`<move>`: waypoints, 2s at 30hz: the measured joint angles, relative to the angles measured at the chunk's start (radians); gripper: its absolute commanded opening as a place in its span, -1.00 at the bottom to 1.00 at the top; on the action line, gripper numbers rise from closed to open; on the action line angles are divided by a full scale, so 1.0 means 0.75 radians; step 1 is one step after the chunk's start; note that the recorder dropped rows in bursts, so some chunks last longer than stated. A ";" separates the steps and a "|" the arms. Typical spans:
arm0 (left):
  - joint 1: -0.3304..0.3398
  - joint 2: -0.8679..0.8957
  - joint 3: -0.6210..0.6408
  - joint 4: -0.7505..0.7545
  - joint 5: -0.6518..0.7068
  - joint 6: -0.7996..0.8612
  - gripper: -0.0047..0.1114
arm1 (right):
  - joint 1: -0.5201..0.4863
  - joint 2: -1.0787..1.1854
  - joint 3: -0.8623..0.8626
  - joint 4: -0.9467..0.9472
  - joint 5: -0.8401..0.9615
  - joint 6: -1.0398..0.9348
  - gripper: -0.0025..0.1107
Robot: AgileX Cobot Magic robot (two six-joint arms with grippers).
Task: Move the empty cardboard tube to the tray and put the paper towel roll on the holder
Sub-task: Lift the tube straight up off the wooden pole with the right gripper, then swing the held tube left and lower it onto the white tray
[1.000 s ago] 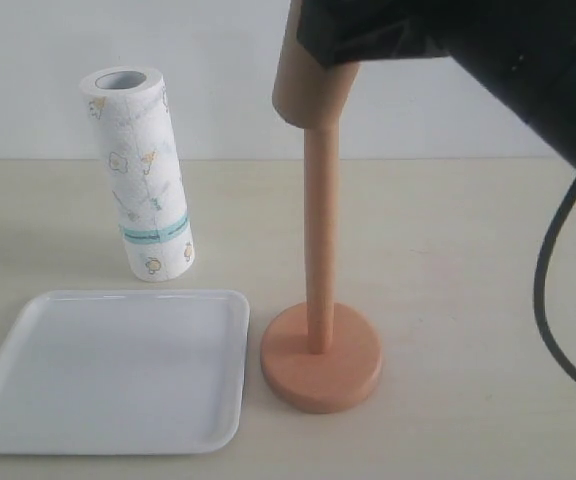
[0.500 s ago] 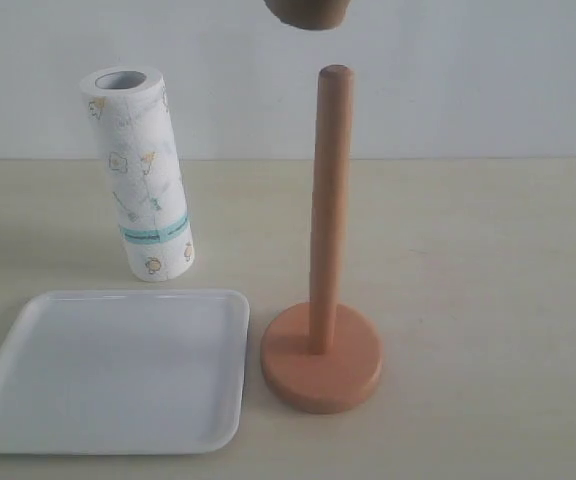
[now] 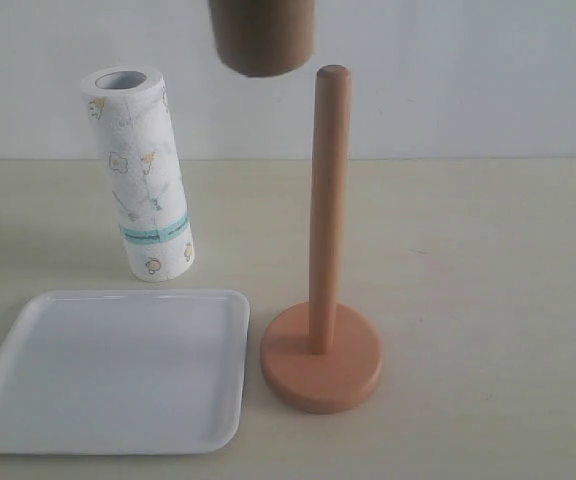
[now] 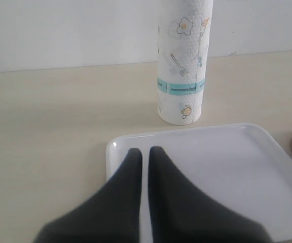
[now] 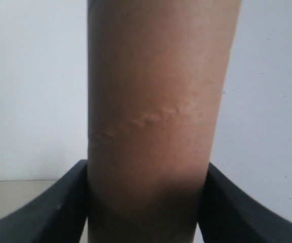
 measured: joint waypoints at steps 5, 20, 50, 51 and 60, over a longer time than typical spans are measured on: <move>0.000 0.000 0.000 0.000 0.000 0.000 -0.85 | 0.072 0.115 -0.107 -0.009 0.162 -0.042 -0.96; 0.000 0.000 0.000 0.000 0.000 0.000 -0.85 | 0.177 0.577 -0.488 -0.012 0.606 -0.171 -0.96; 0.000 0.000 0.000 0.000 0.000 0.000 -0.85 | 0.179 1.381 -1.063 0.050 1.228 -0.356 -0.96; 0.000 0.000 0.000 0.000 0.000 0.000 -0.85 | 0.179 1.401 -1.063 0.050 1.231 -0.363 -0.96; 0.000 0.000 0.000 0.000 0.000 0.000 -0.85 | 0.179 1.532 -1.063 -0.096 1.266 -0.370 -0.96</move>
